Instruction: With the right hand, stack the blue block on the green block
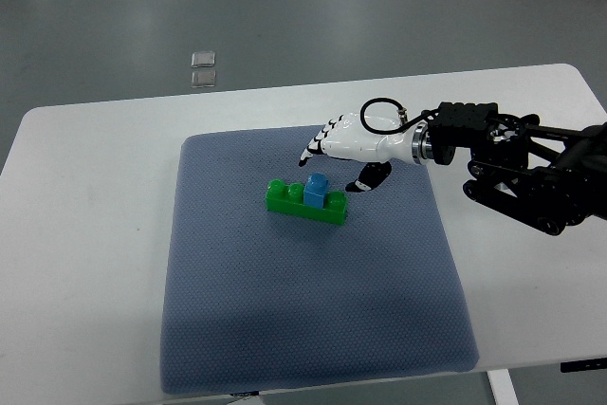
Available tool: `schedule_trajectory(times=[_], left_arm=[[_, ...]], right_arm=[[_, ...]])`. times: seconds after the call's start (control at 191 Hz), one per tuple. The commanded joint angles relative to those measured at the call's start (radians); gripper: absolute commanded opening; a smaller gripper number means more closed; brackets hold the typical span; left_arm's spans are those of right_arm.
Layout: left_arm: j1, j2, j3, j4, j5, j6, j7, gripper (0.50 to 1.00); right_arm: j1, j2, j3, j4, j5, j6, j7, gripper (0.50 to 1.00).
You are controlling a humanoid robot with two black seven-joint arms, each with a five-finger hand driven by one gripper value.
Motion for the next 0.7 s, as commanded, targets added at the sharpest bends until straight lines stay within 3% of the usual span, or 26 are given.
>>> schedule_trajectory(times=[0.0, 0.215, 0.393, 0.576, 0.697], left_arm=[[0.000, 0.000, 0.000, 0.001, 0.000, 0.000, 0.000, 1.000], [0.000, 0.000, 0.000, 0.001, 0.000, 0.000, 0.000, 1.000], [0.000, 0.000, 0.000, 0.000, 0.000, 0.000, 0.000, 1.000], [0.000, 0.000, 0.000, 0.000, 0.000, 0.000, 0.000, 1.000], [0.000, 0.000, 0.000, 0.000, 0.000, 0.000, 0.000, 1.000]], right_arm=[[0.018, -0.021, 0.003, 0.000, 0.005, 0.003, 0.000, 0.834], [0.042, -0.057, 0.020, -0.006, 0.192, 0.004, -0.008, 0.834], [0.027, -0.064, 0.123, -0.088, 0.646, 0.044, -0.126, 0.834], [-0.004, -0.054, 0.137, -0.214, 1.058, 0.041, -0.184, 0.836], [-0.028, -0.049, 0.137, -0.276, 1.358, 0.041, -0.210, 0.864]])
